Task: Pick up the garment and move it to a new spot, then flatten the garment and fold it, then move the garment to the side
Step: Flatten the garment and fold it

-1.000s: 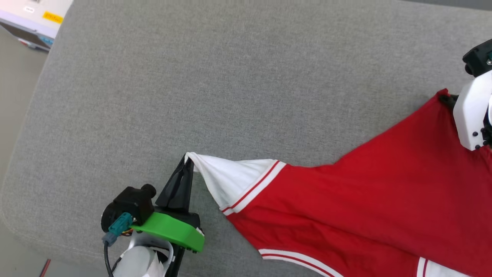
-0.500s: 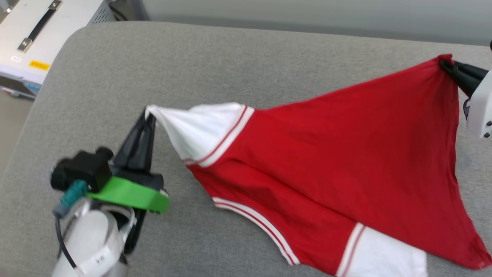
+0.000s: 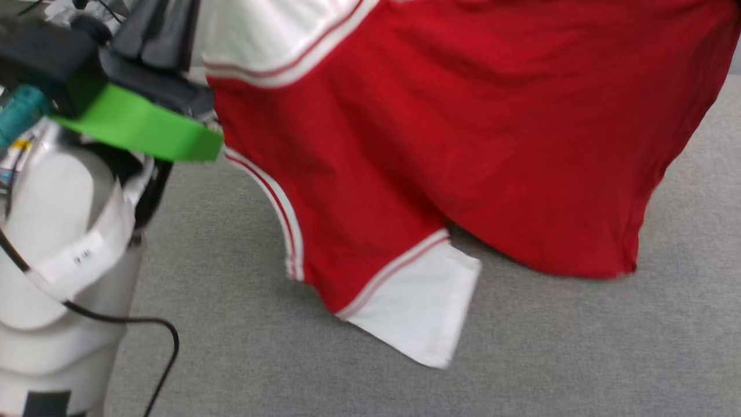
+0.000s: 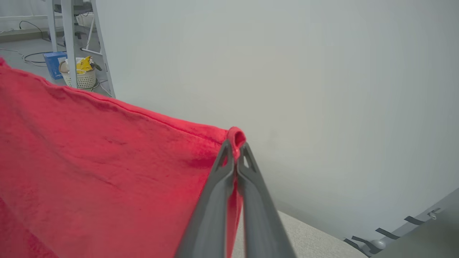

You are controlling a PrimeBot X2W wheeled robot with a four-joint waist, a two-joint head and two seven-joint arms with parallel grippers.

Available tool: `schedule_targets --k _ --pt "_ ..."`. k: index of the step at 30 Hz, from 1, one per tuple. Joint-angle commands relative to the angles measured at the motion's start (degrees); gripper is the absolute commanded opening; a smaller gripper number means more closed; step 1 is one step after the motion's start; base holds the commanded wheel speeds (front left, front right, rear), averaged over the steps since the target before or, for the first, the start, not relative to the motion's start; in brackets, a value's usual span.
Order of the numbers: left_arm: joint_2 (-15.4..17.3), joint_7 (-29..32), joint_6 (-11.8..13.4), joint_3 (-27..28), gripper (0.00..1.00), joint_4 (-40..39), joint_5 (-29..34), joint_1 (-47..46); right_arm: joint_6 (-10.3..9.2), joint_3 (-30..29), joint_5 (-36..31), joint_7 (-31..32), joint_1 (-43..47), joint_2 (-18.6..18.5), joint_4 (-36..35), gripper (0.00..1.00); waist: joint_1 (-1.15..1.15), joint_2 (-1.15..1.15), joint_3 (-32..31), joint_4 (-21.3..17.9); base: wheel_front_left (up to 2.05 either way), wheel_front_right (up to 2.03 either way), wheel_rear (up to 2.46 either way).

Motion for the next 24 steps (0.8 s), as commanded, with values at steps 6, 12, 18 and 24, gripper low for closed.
schedule_targets --k 6,12,18,24 --pt "1.98 1.03 -0.15 -3.62 0.00 4.61 -2.94 -12.84 -0.04 -4.71 -4.47 0.79 -3.30 3.55 -0.64 0.00 0.00 0.00 2.44 -1.49 0.00 0.00 0.00" --pt "1.68 1.67 -0.16 -6.56 0.00 9.86 -8.11 -23.03 -0.04 -8.18 -8.03 2.94 -7.99 6.04 -0.10 0.00 0.00 0.00 7.37 -1.98 0.00 0.00 0.00" --pt "3.25 2.18 -0.16 -9.91 0.00 15.56 -9.88 -36.17 -0.04 -9.51 -11.52 4.80 -18.13 8.85 3.78 0.00 0.00 0.00 14.17 -2.67 0.00 0.00 0.00" --pt "3.41 1.96 -0.16 -11.58 0.00 21.77 -9.10 -50.45 -0.04 -7.53 -16.87 3.77 -33.54 12.02 11.62 0.00 0.00 0.00 19.49 -3.13 0.00 0.00 0.00"
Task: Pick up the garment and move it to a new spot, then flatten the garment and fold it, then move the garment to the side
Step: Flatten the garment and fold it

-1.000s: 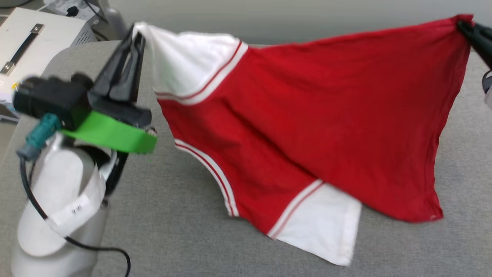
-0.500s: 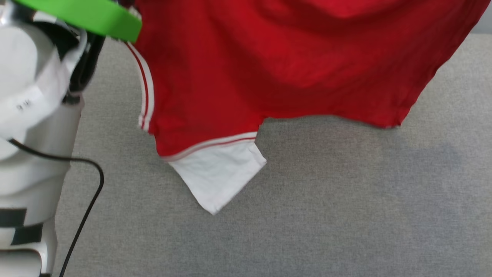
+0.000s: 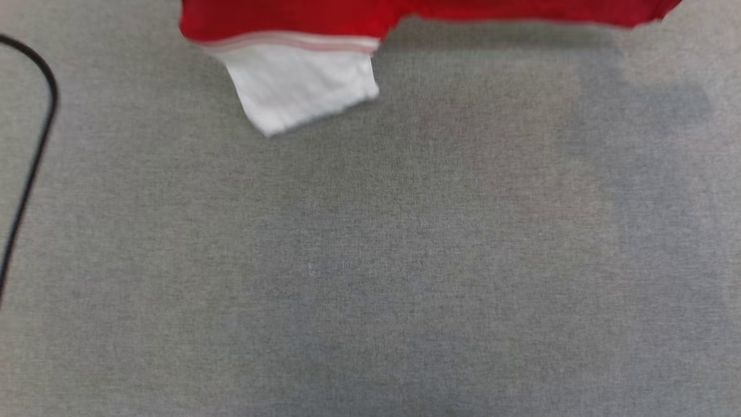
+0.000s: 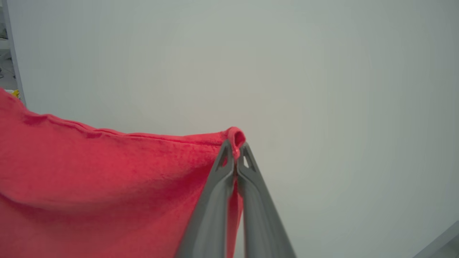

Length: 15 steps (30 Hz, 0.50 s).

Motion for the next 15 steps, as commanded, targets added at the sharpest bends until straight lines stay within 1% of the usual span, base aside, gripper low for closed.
schedule_targets --k 1,5,7,11,15 --pt "-0.01 -0.50 -0.15 0.20 0.00 0.88 0.70 -3.00 -0.04 0.74 -1.42 -0.95 -3.61 0.82 1.61 0.00 -0.01 0.00 4.93 -0.82 0.00 0.00 0.00" --pt "-0.09 -0.66 0.12 0.76 0.00 2.32 1.70 -9.49 -0.04 2.43 -4.53 -4.13 -13.56 2.84 7.84 0.00 -0.01 0.00 6.95 -1.36 0.00 0.00 0.00" --pt "0.08 -0.87 0.34 1.19 0.00 2.48 1.94 -11.58 -0.04 3.58 -5.95 -6.13 -17.10 3.46 10.48 0.00 -0.01 0.00 7.81 -1.62 0.00 0.00 0.00" --pt "0.56 -0.79 0.73 2.15 0.00 3.15 1.72 -14.40 -0.04 4.90 -6.54 -9.14 -22.44 5.08 15.96 0.00 -0.01 0.00 9.26 -2.18 0.00 0.00 0.00" --pt "0.56 -1.20 0.97 2.85 0.00 3.99 0.98 -15.59 -0.04 7.55 -6.90 -10.89 -25.17 6.29 20.80 0.00 -0.01 0.00 11.22 -2.60 0.00 0.00 0.00"
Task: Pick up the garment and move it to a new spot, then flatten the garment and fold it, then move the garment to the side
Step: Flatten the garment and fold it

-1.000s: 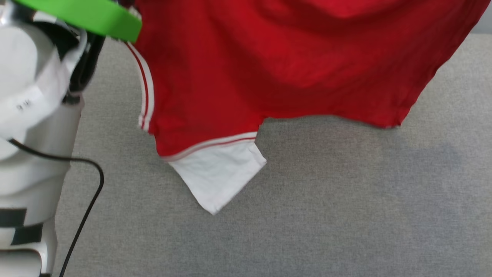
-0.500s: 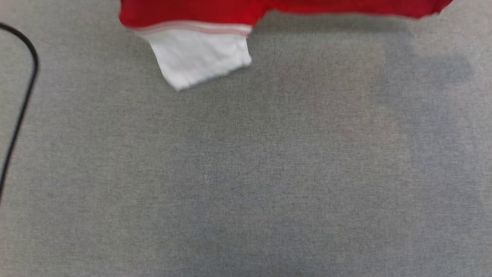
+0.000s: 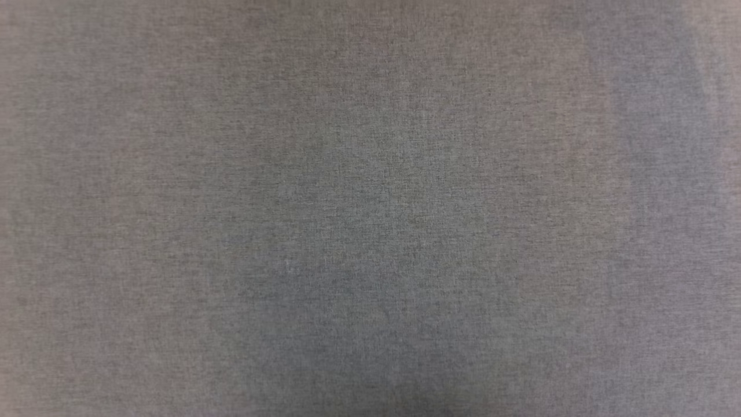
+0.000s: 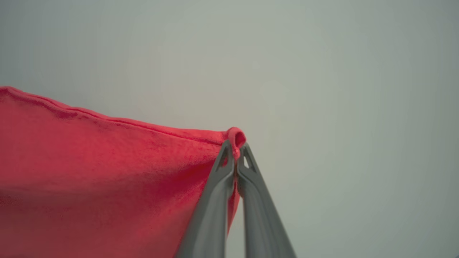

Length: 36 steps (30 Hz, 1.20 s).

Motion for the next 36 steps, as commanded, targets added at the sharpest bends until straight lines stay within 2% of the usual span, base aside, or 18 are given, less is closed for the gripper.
schedule_targets --k 1,6,11,23,29,36 --pt "0.30 -0.40 0.16 -0.24 0.00 0.39 -0.35 -0.45 -0.04 1.04 -0.07 -0.78 -0.32 0.57 1.49 0.00 -0.01 0.00 2.02 -0.64 0.00 0.00 0.00" --pt "0.54 -2.38 -0.11 -1.52 0.00 2.06 -0.83 3.80 -0.04 3.86 2.37 -4.06 1.67 1.30 6.21 0.00 -0.01 0.00 3.78 -0.30 0.00 0.00 0.00" --pt "1.46 -5.07 -0.46 -2.52 0.00 3.59 -2.23 9.26 -0.04 7.19 6.49 -7.67 6.47 1.95 7.98 0.00 -0.01 0.00 4.11 0.36 0.00 0.00 0.00" --pt "4.07 -10.94 -0.75 -4.50 0.00 3.19 -5.28 28.87 -0.04 17.48 18.58 -13.61 22.23 -1.57 1.57 0.00 -0.01 0.00 -2.18 1.66 0.00 0.00 0.00" --pt "4.08 -11.69 1.57 -4.64 0.00 -1.19 -5.86 42.53 -0.04 22.24 23.19 -14.65 32.29 -5.67 -2.91 0.00 -0.01 0.00 -8.32 2.46 0.00 0.00 0.00" --pt "5.72 -11.90 5.01 -3.85 0.00 -10.31 -7.96 62.30 -0.04 26.21 27.31 -15.63 44.93 -9.31 -7.82 0.00 -0.01 0.00 -15.58 3.16 0.00 0.00 0.00"
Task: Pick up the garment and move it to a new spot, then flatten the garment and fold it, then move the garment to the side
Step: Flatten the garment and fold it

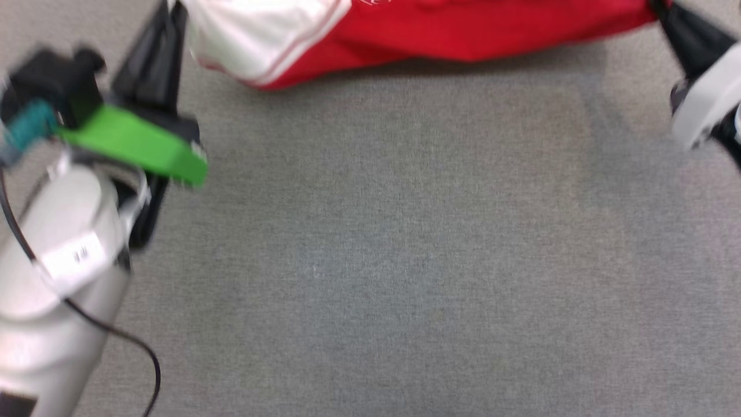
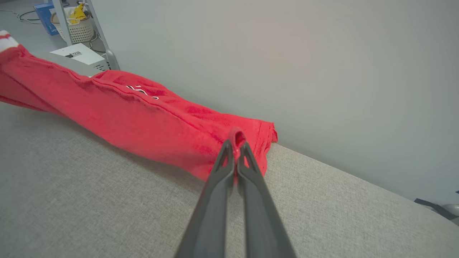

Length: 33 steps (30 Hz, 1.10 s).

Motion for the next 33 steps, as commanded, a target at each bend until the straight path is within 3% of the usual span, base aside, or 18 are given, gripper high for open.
schedule_targets --k 1,15,25,30,33 --pt "1.06 -0.32 0.99 0.18 0.00 -1.70 -0.97 4.61 -0.04 0.66 1.03 -0.48 3.07 -0.75 -0.95 0.00 0.01 0.00 -5.95 0.93 0.00 0.00 0.00" --pt "4.74 1.00 6.96 -1.05 0.00 -12.81 -8.49 38.41 -0.04 1.87 4.60 -0.60 26.53 -5.76 -6.43 0.00 0.01 0.00 -15.57 1.56 0.00 0.00 0.00" --pt "5.21 4.24 6.93 -3.31 0.00 -14.03 -14.84 51.08 -0.04 -2.20 7.32 -0.85 43.28 -7.22 -9.16 0.00 0.01 0.00 -19.54 2.08 0.00 0.00 0.00" --pt "5.68 6.69 5.77 -5.20 0.00 -13.58 -16.63 54.01 -0.04 -4.87 6.44 -0.44 50.97 -8.02 -11.33 0.00 0.01 0.00 -20.35 2.19 0.00 0.00 0.00" --pt "5.77 8.48 5.08 -6.30 0.00 -12.88 -18.77 56.58 -0.04 -9.50 6.47 1.52 58.34 -7.45 -14.25 0.00 0.01 0.00 -20.72 1.89 0.00 0.00 0.00"
